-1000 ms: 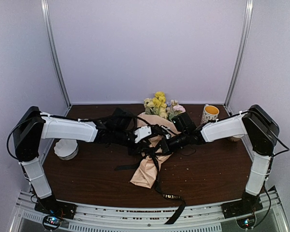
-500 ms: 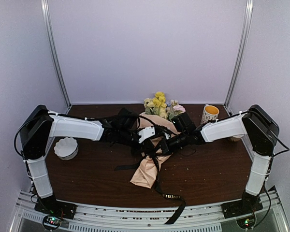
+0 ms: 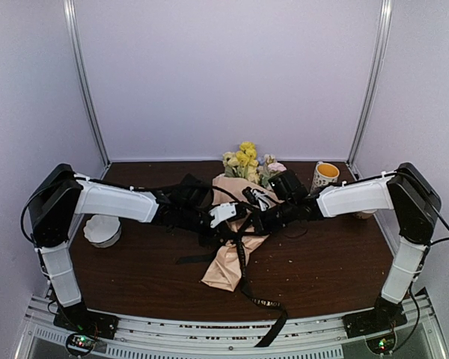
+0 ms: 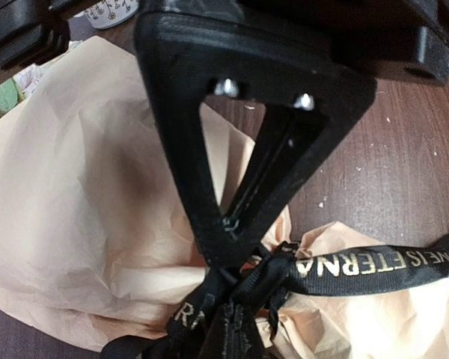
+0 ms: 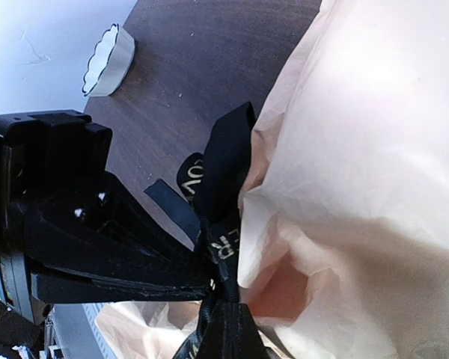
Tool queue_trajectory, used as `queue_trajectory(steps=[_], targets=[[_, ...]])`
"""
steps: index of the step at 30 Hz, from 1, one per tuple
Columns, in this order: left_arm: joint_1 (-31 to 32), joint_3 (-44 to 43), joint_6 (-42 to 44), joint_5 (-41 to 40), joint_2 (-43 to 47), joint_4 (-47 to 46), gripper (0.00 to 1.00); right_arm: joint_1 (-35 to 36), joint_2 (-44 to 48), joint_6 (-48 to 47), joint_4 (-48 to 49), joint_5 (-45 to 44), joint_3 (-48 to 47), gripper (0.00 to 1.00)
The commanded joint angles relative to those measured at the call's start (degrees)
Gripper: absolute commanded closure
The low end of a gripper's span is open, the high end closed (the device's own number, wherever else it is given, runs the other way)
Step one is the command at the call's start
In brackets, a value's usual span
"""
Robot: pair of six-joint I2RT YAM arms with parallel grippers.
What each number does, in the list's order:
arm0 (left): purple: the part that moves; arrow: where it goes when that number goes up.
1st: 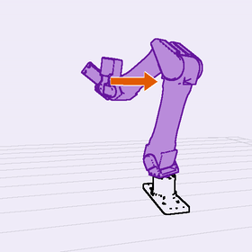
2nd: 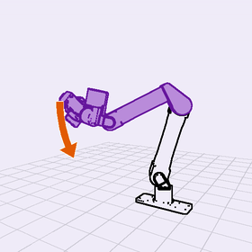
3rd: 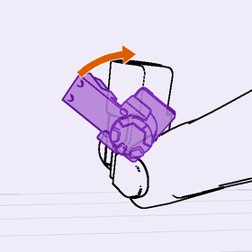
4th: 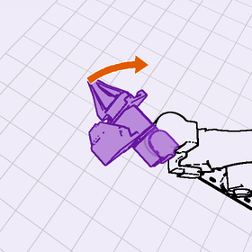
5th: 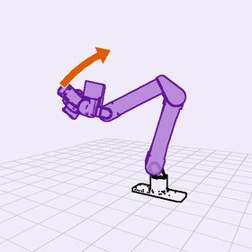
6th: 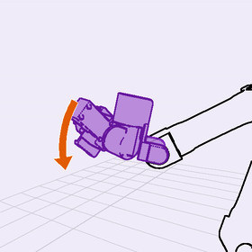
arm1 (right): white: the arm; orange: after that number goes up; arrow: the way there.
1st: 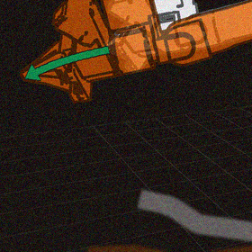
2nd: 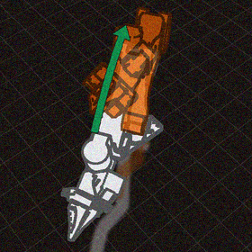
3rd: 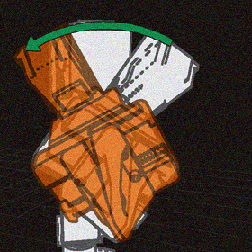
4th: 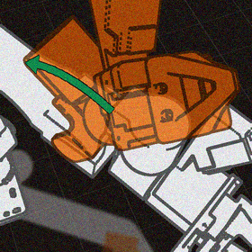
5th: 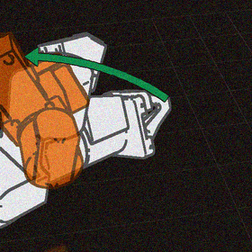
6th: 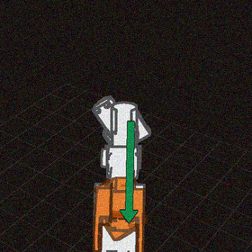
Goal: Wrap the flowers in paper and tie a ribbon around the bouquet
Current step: Cross the half-tied ribbon over the folded bouquet.
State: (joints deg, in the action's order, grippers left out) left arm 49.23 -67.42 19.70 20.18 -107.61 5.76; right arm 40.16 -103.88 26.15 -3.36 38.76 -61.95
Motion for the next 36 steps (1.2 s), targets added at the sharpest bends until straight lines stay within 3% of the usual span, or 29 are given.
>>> queue_trajectory(steps=[1,20,36], targets=[[-0.1,1.7,-1.7,-1.0,3.6,-3.6,1.00,0.0,3.1,0.5,-1.1,-3.6,1.4,1.00],[-0.1,1.4,-1.3,2.3,4.4,-1.2,1.00,-0.5,5.9,1.5,-1.3,-6.1,2.9,1.00],[-0.1,1.5,0.2,1.4,2.8,0.5,1.00,-0.6,11.4,2.0,-11.6,-19.1,5.2,1.00]])
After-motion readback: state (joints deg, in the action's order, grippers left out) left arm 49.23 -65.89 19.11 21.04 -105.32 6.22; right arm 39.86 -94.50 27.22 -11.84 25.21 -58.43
